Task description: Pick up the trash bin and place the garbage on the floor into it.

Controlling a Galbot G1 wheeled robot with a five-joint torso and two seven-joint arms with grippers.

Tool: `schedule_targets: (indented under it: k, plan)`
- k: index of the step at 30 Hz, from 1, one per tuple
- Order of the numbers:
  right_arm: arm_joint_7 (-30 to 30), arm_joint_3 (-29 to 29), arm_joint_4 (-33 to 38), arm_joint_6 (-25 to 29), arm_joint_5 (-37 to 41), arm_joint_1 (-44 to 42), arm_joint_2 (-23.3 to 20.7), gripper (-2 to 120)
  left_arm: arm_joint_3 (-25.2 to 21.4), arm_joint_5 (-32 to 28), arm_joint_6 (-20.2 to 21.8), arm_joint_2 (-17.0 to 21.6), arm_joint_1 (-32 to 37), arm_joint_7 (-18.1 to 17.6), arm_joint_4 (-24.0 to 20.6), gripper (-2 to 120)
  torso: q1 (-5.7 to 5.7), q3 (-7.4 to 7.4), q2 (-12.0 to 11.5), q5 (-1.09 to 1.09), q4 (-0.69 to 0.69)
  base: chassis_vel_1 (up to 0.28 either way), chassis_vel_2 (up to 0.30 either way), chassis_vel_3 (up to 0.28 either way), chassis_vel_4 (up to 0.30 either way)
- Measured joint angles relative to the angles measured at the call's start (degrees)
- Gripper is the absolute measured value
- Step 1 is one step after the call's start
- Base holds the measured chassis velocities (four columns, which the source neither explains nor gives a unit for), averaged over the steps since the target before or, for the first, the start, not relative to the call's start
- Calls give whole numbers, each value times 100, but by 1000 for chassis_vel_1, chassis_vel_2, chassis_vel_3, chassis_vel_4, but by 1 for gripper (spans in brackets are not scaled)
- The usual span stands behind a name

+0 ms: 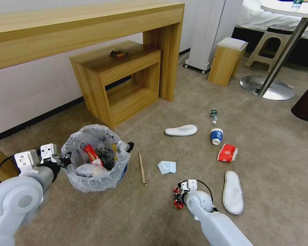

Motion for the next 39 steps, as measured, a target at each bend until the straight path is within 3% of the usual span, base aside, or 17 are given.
schedule_targets:
  k: [3,6,10,12,16,25,32,39]
  plan:
    - [-311,88,260,450,-113,-29,-92,10,58,-7,3,13,12,0,-15,0,0,0,0,0,0,0,0,0,0]
    - [-901,238,623,1399,-369,-36,-279,10,151,-70,22,10,32,1,-84,0,0,0,0,1,0,0,0,0,0]
    - [-1149,325,816,1837,-377,-17,-377,10,186,-80,29,5,48,16,-113,0,0,0,0,0,-1,0,0,0,0]
    - [-1556,441,1087,2508,-314,43,-513,10,226,-89,40,8,76,30,-145,0,0,1,0,1,0,0,0,0,0]
    - [-2163,523,1412,3114,-177,129,-669,10,279,-109,50,42,120,34,-184,0,0,0,0,-1,0,0,0,0,0]
    - [-3453,526,1677,4071,241,456,-729,10,450,-180,94,69,180,24,-307,0,0,0,0,0,0,0,0,0,0]
    - [-4425,66,1618,4745,664,950,-667,10,680,-371,160,110,90,207,-383,0,0,0,0,0,0,0,0,0,0]
    - [-4699,-471,1393,5013,690,1470,-532,10,1057,-439,173,100,-167,268,-318,0,0,1,0,-1,0,0,0,0,0]
